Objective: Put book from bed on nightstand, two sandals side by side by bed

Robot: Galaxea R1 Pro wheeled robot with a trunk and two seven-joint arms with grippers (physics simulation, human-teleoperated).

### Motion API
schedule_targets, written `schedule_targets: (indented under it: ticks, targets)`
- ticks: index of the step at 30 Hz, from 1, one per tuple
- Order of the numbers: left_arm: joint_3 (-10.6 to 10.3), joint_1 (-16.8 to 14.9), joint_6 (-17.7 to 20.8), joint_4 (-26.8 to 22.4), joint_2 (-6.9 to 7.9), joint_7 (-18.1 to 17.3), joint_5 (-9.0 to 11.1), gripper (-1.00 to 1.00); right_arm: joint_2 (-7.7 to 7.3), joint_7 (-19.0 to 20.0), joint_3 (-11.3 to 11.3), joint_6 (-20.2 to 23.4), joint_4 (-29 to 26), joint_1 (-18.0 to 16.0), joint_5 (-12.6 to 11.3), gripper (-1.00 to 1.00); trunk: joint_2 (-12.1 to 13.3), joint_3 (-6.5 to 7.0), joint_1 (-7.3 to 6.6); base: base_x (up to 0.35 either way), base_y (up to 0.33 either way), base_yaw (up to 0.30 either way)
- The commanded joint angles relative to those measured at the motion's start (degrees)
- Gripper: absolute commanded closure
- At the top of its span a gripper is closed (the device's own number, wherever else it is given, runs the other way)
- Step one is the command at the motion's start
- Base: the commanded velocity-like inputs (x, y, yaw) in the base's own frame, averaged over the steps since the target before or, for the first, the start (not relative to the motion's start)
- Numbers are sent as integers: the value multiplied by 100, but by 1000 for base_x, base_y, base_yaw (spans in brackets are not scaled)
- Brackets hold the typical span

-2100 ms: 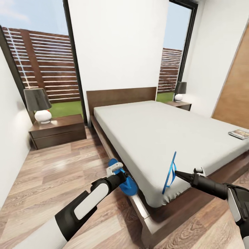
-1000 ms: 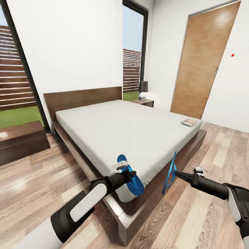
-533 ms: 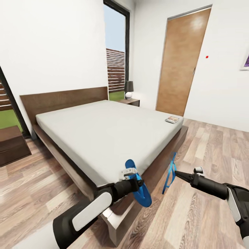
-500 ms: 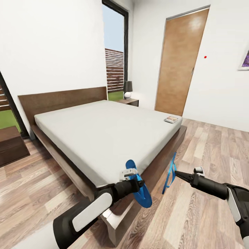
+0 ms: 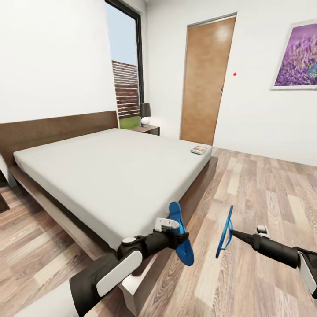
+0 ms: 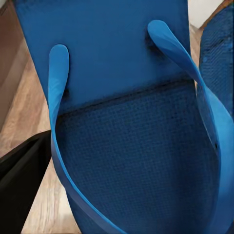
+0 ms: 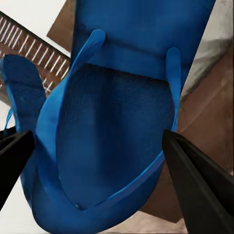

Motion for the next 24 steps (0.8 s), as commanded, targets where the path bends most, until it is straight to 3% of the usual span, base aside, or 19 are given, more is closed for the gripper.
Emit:
schedule_targets:
  ticks: [1,3,8,9,12,16,24]
  targets:
    - [-11,-6,-3,57,13,0,32,100,-138,4,-5,-210,421,-6,-34,100,-3,-5,-2,0,0,-239]
    - [-6,-6,-14,215,15,-48,11,100,-337,1,-8,-800,1204,-6,-35,100,-3,-5,-2,0,0,-240]
    - [-31,-6,-28,436,-5,-342,-39,100,-486,-15,-2,-1864,2627,-6,-35,100,-3,-5,-2,0,0,-215]
    - [-49,-6,-28,455,-12,-593,-156,100,-494,-7,-1,-2305,2990,-6,-35,100,-3,-5,-2,0,0,-193]
    - [-238,-6,-29,471,-69,-1110,-563,100,-500,8,5,-2872,3436,-6,-35,100,-3,-5,-2,0,0,-191]
    - [-512,-6,-29,474,-208,-1476,-801,100,-502,3,8,-3028,3766,-6,-35,100,-3,-5,-2,0,0,-193]
    - [-675,-6,-29,476,-262,-1543,-841,100,-502,-7,8,-3058,4039,-6,-35,100,-3,-5,-2,0,0,-202]
